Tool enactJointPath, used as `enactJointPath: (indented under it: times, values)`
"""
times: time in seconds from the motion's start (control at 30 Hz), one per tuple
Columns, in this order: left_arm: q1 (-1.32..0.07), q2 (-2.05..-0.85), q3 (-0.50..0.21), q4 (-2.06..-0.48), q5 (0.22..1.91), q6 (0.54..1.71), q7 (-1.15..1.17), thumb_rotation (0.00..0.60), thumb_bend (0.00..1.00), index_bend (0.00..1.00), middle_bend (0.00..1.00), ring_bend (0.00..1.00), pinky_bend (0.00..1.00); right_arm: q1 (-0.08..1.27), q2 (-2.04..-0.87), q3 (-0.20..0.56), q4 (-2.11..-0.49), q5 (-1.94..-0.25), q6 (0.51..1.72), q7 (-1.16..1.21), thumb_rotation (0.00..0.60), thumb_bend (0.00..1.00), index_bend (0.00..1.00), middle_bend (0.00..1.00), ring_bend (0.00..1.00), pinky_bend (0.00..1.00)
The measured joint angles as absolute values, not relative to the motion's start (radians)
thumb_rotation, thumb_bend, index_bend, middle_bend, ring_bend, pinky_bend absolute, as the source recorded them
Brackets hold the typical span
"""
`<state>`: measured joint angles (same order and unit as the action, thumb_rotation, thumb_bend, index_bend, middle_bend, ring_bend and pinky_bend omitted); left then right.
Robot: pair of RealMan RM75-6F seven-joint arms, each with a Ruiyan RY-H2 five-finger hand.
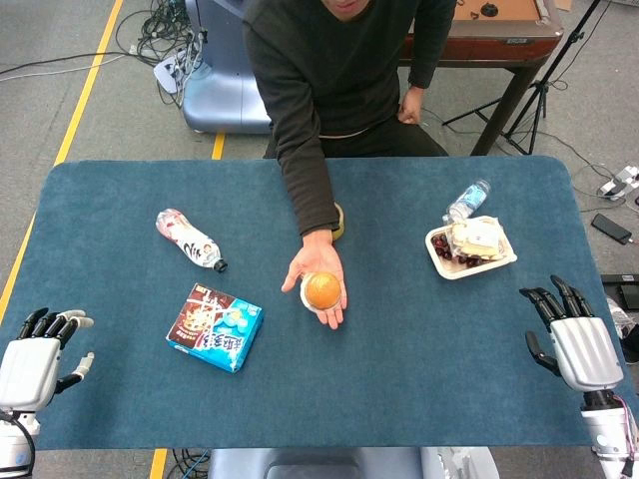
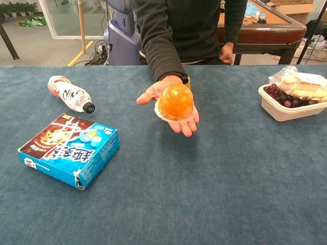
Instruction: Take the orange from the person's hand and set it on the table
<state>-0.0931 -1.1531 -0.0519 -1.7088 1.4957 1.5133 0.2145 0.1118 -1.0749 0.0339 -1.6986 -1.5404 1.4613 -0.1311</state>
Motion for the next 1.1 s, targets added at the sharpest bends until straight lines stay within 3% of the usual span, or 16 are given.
enactJointPath:
  times: [0.57, 0.87, 1.1]
  values:
    - [-0.092, -1.153, -0.050, -1.710, 1.497, 1.514, 0.216, 0.600, 0.30, 0.36, 0.28, 0.23, 0.11, 0.143, -1.037, 0.015, -1.755, -1.580, 1.391, -0.082, 0.600, 0.44, 0.19, 0.21, 0.02, 0.15]
    - [-0.083, -1.148, -0.046, -1.713, 1.502, 1.526, 0.211, 0.600, 0.30, 0.36, 0.28, 0.23, 0.11, 0.264, -1.017, 0.039, -1.814, -1.611, 1.245, -0.141, 0.600, 0.29, 0.19, 0.18, 0.02, 0.15]
    - [-0.073, -1.146, -0.041, -1.716, 1.508, 1.539, 0.211, 0.600, 0.30, 0.36, 0.28, 0.23, 0.11, 0.417, -1.059, 0.091, -1.840, -1.593, 1.063, -0.190, 0.600, 0.18, 0.03, 0.09, 0.00, 0.15]
